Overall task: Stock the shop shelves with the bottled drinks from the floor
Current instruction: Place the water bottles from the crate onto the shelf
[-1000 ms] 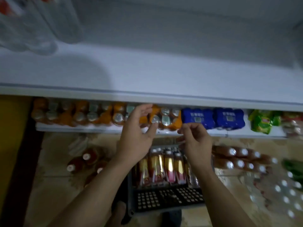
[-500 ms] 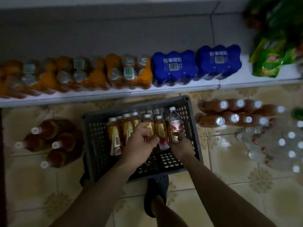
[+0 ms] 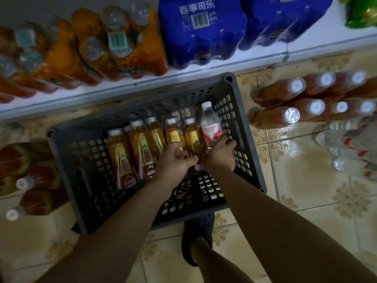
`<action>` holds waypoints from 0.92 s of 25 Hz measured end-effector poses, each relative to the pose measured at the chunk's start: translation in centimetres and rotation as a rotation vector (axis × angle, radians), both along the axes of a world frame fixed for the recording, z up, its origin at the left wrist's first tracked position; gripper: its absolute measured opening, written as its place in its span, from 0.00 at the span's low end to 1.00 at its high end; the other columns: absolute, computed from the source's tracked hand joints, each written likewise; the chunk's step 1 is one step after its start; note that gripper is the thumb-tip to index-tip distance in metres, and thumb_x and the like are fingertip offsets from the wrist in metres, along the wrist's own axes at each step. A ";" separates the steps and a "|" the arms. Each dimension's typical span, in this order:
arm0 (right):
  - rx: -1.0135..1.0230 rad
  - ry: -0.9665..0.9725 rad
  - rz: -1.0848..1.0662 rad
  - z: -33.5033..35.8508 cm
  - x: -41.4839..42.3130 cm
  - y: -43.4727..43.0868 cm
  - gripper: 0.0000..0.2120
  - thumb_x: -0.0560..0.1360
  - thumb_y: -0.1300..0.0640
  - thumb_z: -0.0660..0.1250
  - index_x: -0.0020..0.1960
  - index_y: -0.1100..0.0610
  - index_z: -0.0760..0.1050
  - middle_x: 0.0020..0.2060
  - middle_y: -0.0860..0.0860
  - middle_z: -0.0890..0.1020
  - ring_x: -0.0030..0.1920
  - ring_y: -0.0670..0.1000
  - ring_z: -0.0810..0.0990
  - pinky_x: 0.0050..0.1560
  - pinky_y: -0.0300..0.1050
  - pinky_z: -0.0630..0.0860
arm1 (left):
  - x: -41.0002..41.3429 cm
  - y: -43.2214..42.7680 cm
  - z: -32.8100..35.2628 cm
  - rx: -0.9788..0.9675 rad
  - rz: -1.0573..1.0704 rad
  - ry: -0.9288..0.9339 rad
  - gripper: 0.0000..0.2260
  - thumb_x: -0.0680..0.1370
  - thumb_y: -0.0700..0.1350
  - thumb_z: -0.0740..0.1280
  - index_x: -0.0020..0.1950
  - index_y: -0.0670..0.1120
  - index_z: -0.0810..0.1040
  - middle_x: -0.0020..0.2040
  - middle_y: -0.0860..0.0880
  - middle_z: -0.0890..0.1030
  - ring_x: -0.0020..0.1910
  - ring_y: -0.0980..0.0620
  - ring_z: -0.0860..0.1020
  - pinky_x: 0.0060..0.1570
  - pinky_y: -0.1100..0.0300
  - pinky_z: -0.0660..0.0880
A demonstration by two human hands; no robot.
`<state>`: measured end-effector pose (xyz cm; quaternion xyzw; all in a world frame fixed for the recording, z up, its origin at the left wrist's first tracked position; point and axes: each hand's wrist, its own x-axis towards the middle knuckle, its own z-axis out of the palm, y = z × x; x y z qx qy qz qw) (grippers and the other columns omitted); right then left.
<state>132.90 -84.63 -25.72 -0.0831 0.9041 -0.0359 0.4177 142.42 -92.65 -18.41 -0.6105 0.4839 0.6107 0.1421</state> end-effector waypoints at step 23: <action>-0.721 -0.919 -0.308 22.3 4.1 -2.1 0.24 0.72 0.67 0.71 0.66 0.58 0.73 0.58 0.55 0.82 0.58 0.54 0.82 0.56 0.47 0.80 | 4.3 -7.6 16.3 -0.003 0.042 0.255 0.29 0.64 0.55 0.80 0.63 0.54 0.74 0.52 0.54 0.84 0.51 0.54 0.82 0.57 0.49 0.78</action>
